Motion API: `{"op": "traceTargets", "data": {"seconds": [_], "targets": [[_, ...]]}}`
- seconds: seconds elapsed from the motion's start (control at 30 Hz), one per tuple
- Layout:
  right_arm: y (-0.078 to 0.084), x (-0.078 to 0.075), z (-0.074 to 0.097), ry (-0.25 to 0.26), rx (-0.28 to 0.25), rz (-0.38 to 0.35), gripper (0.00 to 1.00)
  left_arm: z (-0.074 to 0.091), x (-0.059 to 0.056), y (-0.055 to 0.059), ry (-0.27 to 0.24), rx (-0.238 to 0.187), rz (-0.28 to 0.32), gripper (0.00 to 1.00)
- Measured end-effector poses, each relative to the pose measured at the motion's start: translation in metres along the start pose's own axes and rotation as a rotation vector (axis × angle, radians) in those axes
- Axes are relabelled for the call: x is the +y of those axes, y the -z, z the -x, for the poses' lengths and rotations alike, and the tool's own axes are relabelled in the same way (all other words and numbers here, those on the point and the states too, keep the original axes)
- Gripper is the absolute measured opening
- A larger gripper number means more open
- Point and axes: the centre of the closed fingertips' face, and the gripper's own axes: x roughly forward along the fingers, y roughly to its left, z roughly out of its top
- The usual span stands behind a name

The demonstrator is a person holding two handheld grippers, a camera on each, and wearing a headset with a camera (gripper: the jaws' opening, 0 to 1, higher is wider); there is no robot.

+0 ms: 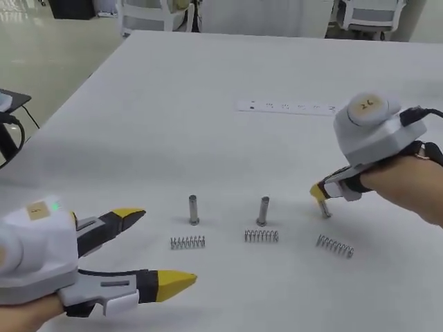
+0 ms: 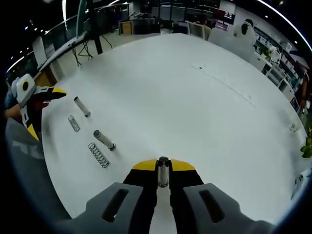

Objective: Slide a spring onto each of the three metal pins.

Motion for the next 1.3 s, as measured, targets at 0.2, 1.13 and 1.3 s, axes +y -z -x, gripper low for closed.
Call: {"op": "traceTargets", "data": {"seconds": [0.2,1.13,1.3], "targets": [[0.005,0.001,0.005,0.003,-0.003,-0.011,0.05,-0.001,-0.002,-0.003,0.006,-0.005,-0.006,0.81],[0.026,0.009,0.024,0.0,0.004,0.005,0.06,-0.003,-0.01,-0.005,0.023,-0.006,-0.018,0.8],[0.026,0.01,0.024,-0.003,-0.002,0.027,0.06,-0.002,-0.01,-0.004,0.021,-0.002,-0.02,0.8]]}}
